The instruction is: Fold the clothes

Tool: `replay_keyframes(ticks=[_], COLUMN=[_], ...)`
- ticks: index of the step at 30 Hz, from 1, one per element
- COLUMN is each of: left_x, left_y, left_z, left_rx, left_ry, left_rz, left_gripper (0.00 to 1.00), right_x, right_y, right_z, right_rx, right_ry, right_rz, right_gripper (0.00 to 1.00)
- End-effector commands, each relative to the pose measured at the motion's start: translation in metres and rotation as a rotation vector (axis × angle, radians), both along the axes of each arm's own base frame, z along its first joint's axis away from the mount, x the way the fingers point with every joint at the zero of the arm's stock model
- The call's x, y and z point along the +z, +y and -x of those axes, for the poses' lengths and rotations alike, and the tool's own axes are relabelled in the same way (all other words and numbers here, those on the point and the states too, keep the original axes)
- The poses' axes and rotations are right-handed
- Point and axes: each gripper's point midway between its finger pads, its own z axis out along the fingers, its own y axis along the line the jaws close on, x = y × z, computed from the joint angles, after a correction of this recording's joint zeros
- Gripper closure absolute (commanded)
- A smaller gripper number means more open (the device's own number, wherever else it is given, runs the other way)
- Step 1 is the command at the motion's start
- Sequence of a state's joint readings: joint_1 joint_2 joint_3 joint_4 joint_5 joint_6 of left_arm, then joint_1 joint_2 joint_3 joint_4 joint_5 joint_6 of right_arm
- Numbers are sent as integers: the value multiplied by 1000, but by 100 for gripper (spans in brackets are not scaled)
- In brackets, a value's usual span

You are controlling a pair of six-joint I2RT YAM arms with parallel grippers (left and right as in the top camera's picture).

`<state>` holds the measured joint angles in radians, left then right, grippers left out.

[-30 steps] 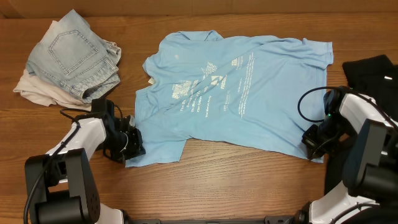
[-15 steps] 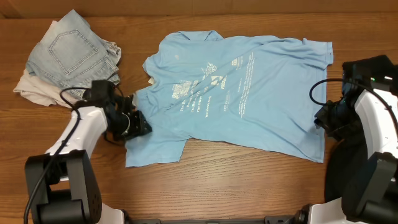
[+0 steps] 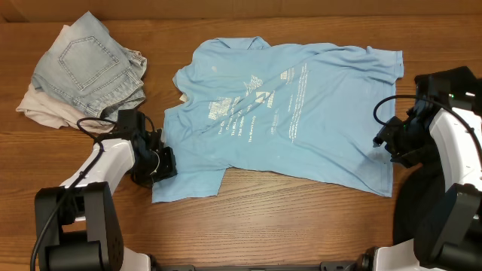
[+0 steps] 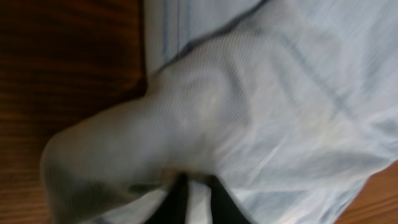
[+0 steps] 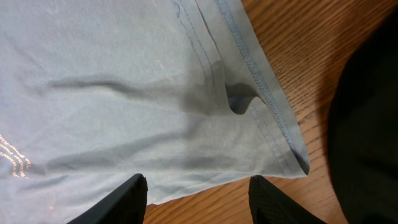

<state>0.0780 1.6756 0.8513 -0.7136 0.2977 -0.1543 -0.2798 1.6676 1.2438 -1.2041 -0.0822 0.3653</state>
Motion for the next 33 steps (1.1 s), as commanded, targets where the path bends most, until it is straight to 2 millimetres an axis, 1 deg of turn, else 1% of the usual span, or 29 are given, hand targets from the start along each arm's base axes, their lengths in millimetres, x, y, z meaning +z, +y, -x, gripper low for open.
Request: replay_keyframes(ticks=[1,4,6,7,9,10,12,14,15,17,18,22,23,26,28,29,30,31,33], left_x=[-8,-8,-5,-2,6,8,15,20,21,19,17,10,5,-1,-3,-4,-5,-6,-7], left_y=[14,19,35,48,64,65,53,34,30,24,23,6,1,-1,-1,1,4,8,20], left_z=[10,20,32,38,38,32,10,-7,-11,-16,-16,-17,-14,-7,-3,0,3,8,18], left_rx=[-1,13,85,138,206,225,171,93,80,43,29,-58,-83,-104,-107,-106,-104,-95,-36], left_ry=[38,86,160,199,218,202,105,4,-19,-53,-60,-88,-87,-67,-55,-45,-28,-5,59], left_rz=[-87,-107,-176,-224,-250,-219,-68,61,82,91,77,67,51,23,18,8,-9,-29,-76], left_gripper=[96,96,96,96,96,96,75,45,37,27,25,19,19,25,42,56,78,96,96], right_x=[8,8,8,8,8,8,8,8,8,9,9,9,9,9,9,9,9,9,9], right_y=[0,0,1,1,1,1,1,1,1,1,1,3,3,3,3,3,3,3,3], right_z=[-6,-7,-6,-6,-5,-5,-7,-8,-8,-8,-8,-9,-9,-9,-9,-10,-9,-9,-9], right_rx=[9,9,9,9,11,11,11,11,11,10,11,11,11,11,11,11,11,11,11], right_ry=[-36,-39,-36,-34,-32,-32,-37,-43,-43,-43,-44,-47,-47,-48,-50,-51,-50,-50,-49], right_rz=[1,1,0,-1,-1,-1,0,2,2,1,0,-13,-13,-12,-11,-11,-11,-11,-12], right_gripper=[44,44,44,44,43,41,39,37,37,37,37,36,36,36,36,36,36,36,36])
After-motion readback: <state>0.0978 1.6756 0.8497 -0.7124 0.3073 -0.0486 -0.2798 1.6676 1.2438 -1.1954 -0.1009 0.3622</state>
